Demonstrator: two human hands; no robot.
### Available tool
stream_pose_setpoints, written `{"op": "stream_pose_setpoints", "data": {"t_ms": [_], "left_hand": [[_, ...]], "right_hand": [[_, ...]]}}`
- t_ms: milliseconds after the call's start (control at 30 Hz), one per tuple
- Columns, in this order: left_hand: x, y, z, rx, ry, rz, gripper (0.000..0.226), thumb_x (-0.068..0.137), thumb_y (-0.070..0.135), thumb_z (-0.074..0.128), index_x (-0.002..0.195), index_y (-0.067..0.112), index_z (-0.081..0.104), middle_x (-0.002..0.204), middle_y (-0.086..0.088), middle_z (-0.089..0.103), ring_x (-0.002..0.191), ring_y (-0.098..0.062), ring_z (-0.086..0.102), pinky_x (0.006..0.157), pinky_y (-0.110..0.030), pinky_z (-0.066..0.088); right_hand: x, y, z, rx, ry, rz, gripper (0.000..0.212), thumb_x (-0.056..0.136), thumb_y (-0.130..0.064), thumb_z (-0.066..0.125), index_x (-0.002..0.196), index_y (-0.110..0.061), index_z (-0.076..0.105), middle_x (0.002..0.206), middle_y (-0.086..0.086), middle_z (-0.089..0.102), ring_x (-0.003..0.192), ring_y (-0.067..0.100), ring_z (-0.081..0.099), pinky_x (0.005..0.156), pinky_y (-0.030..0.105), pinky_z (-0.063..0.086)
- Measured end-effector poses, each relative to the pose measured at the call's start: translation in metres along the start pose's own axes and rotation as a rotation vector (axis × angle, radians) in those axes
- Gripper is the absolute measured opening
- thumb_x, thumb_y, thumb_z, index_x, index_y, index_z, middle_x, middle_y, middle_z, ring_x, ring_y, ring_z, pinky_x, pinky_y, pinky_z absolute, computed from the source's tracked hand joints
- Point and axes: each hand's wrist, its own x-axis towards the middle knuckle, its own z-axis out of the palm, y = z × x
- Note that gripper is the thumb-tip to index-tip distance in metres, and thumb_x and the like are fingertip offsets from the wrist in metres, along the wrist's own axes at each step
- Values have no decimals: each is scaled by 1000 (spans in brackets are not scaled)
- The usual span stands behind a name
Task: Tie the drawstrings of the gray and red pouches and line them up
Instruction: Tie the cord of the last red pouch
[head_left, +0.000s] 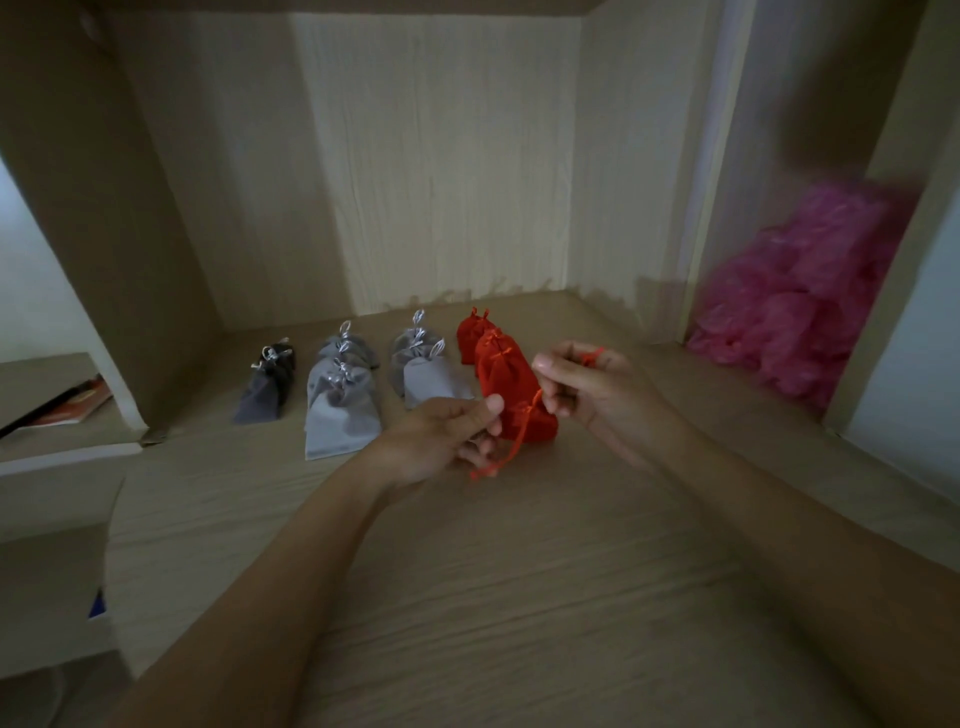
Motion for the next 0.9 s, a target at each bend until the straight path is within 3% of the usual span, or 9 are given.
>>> {"op": "stream_pose_setpoints", "data": {"t_ms": [133,233,400,500,633,767,900], "left_hand": [[-1,-1,4,140,-38,-47,54,82,49,52,98,-2,62,67,1,53,58,-11,56,65,-22,46],[-1,-2,5,283,-65,-36,33,85,40,62,77,9,61,53,7,52,52,-9,48,65,-26,42],[-5,2,6,231,-55,25,15,86,23,65,77,12,71,52,9,56,48,-6,40,57,-18,37],[-4,4,1,126,45,82,26,92,23,55,84,4,70,54,7,52,50,-6,46,58,-17,40],[0,5,-4,-27,116,91,32,98,20,41,79,9,63,62,1,51,54,-7,49,61,-18,44],[0,6,-5,-24,143,134,30,98,19,42,77,9,61,72,-3,54,67,-9,49,60,-14,45],[0,7,-7,-126,183,150,34,97,16,42,75,10,67,76,-6,54,68,-7,52,62,-16,45]], "right_hand": [[-2,-1,6,19,-22,4,20,90,-2,54,72,-10,57,57,1,51,49,10,46,47,18,36],[-4,-2,9,45,-56,4,18,89,-3,55,73,-9,57,59,2,52,51,12,48,48,19,38],[-2,-4,3,7,-66,-13,9,85,-7,60,76,-7,61,63,4,56,56,13,54,52,20,43],[2,-1,-7,-122,-3,-31,4,84,-8,63,83,-9,67,66,1,63,60,12,61,57,19,48],[6,1,-20,-312,25,-80,18,88,1,59,91,-13,69,73,0,70,66,7,67,65,16,54],[4,3,-25,-500,7,-67,21,82,-3,69,93,-20,69,77,2,69,68,2,63,67,11,49],[2,3,-21,-763,8,-111,14,75,-14,78,81,-26,74,72,-12,68,64,-7,57,64,8,40]]}}
